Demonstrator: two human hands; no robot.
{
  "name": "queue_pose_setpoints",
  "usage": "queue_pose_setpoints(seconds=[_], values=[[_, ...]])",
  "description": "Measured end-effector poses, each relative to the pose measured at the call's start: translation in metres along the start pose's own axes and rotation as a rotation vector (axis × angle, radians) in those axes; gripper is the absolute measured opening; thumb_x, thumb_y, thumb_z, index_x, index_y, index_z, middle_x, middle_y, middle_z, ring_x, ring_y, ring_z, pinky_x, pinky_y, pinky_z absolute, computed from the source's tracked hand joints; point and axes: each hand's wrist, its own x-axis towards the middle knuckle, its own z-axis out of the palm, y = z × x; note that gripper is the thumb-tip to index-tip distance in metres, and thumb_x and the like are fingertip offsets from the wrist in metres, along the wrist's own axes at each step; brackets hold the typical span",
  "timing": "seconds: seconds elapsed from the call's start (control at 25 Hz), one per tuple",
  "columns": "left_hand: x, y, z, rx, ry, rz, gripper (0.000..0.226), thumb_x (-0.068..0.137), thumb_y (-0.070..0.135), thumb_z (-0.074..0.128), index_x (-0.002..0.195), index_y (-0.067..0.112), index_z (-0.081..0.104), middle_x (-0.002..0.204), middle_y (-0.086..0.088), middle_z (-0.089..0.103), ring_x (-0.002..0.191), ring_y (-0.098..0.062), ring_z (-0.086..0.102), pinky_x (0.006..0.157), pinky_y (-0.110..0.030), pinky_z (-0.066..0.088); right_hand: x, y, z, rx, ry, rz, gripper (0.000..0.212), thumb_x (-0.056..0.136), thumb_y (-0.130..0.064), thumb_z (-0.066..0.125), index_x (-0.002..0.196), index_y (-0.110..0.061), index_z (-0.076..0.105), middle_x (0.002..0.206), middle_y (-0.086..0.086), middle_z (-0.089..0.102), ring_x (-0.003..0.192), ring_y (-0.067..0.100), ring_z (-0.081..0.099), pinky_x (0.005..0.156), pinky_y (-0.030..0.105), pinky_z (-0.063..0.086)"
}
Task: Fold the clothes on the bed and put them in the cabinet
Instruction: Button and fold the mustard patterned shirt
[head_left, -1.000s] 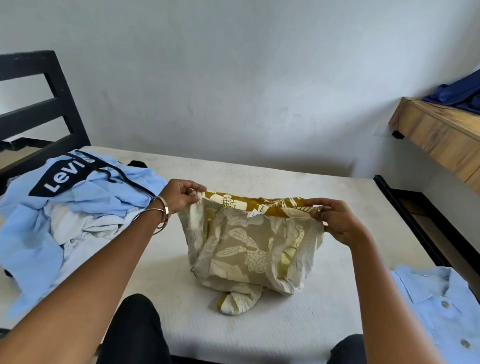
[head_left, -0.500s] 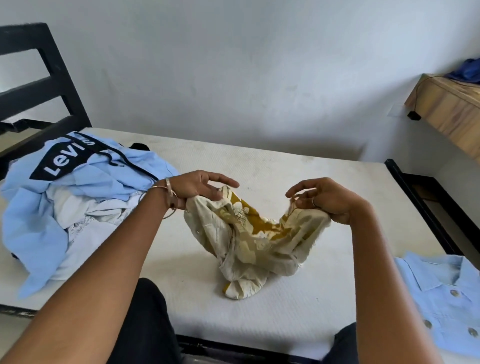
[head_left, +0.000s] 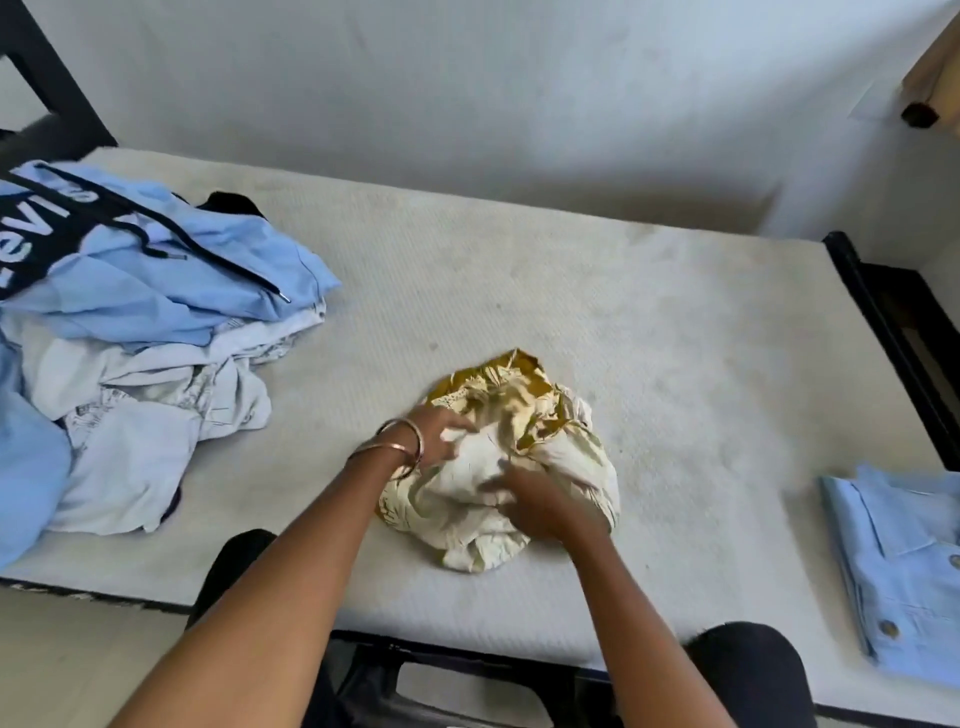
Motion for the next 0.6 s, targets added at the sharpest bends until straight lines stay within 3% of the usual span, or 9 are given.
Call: queue_pose_setpoints(seconds=[0.04, 0.08, 0.16, 0.24, 0.32, 0.48, 0.6], values=[[0.001, -0.015, 0.014, 0.034, -0.01, -0.034, 0.038, 0.087, 0.003, 0.06, 0.121, 0.021, 0.067, 0.126, 0.005, 0.059, 0.117, -0.018, 0.057, 0.083, -0.011, 0.035, -0.001, 0.011, 0.019, 0.031, -0.102, -0.018, 0.044, 0.093, 0.001, 0.047, 0.129, -0.017, 0.063, 0.14, 0.007, 0.055, 0.131, 0.027, 0.048, 0.102, 0.031, 0.035], [0.0, -0.028, 0.024, 0.024, 0.038, -0.079, 0.033, 0.087, 0.004, 0.059, 0.113, 0.02, 0.071, 0.121, 0.001, 0.065, 0.112, -0.02, 0.061, 0.082, -0.012, 0.037, -0.001, 0.022, 0.032, 0.098, -0.054, -0.008, 0.04, 0.09, 0.002, 0.048, 0.121, -0.014, 0.069, 0.129, 0.008, 0.063, 0.123, 0.028, 0.055, 0.097, 0.03, 0.039], [-0.001, -0.045, 0.032, -0.058, 0.237, -0.21, 0.027, 0.088, 0.005, 0.056, 0.1, 0.02, 0.075, 0.108, -0.005, 0.072, 0.099, -0.023, 0.066, 0.08, -0.019, 0.045, 0.002, 0.039, 0.039, 0.341, 0.302, 0.14, 0.036, 0.085, 0.007, 0.052, 0.107, -0.009, 0.074, 0.109, 0.009, 0.073, 0.104, 0.027, 0.065, 0.084, 0.027, 0.044], [0.005, -0.049, 0.032, -0.09, 0.429, -0.241, 0.023, 0.089, 0.006, 0.056, 0.097, 0.016, 0.075, 0.105, -0.009, 0.071, 0.098, -0.027, 0.065, 0.084, -0.026, 0.046, 0.012, 0.052, 0.028, 0.422, 0.726, 0.265, 0.031, 0.082, 0.01, 0.056, 0.101, -0.005, 0.075, 0.1, 0.011, 0.073, 0.095, 0.029, 0.065, 0.079, 0.028, 0.044], [0.022, -0.049, 0.031, -0.063, 0.482, -0.199, 0.022, 0.088, 0.004, 0.057, 0.102, 0.01, 0.074, 0.109, -0.013, 0.067, 0.104, -0.03, 0.061, 0.09, -0.03, 0.044, 0.027, 0.066, 0.016, 0.34, 0.871, 0.252, 0.032, 0.08, 0.013, 0.059, 0.103, -0.004, 0.073, 0.102, 0.014, 0.071, 0.099, 0.033, 0.062, 0.082, 0.034, 0.045], [0.066, -0.052, 0.032, -0.04, 0.489, -0.258, 0.028, 0.09, 0.006, 0.056, 0.116, 0.008, 0.068, 0.117, -0.015, 0.062, 0.112, -0.034, 0.056, 0.097, -0.037, 0.042, 0.065, 0.081, 0.003, -0.034, 0.507, 0.149, 0.053, 0.075, 0.014, 0.053, 0.118, -0.015, 0.068, 0.107, 0.009, 0.07, 0.107, 0.035, 0.056, 0.087, 0.041, 0.041], [0.085, -0.056, 0.037, 0.024, 0.441, -0.352, 0.034, 0.088, 0.013, 0.063, 0.123, 0.014, 0.063, 0.122, -0.013, 0.057, 0.114, -0.034, 0.054, 0.095, -0.041, 0.045, 0.074, 0.076, 0.005, -0.23, 0.282, 0.151, 0.044, 0.089, -0.001, 0.051, 0.125, -0.024, 0.062, 0.119, 0.005, 0.061, 0.12, 0.03, 0.049, 0.101, 0.046, 0.032]])
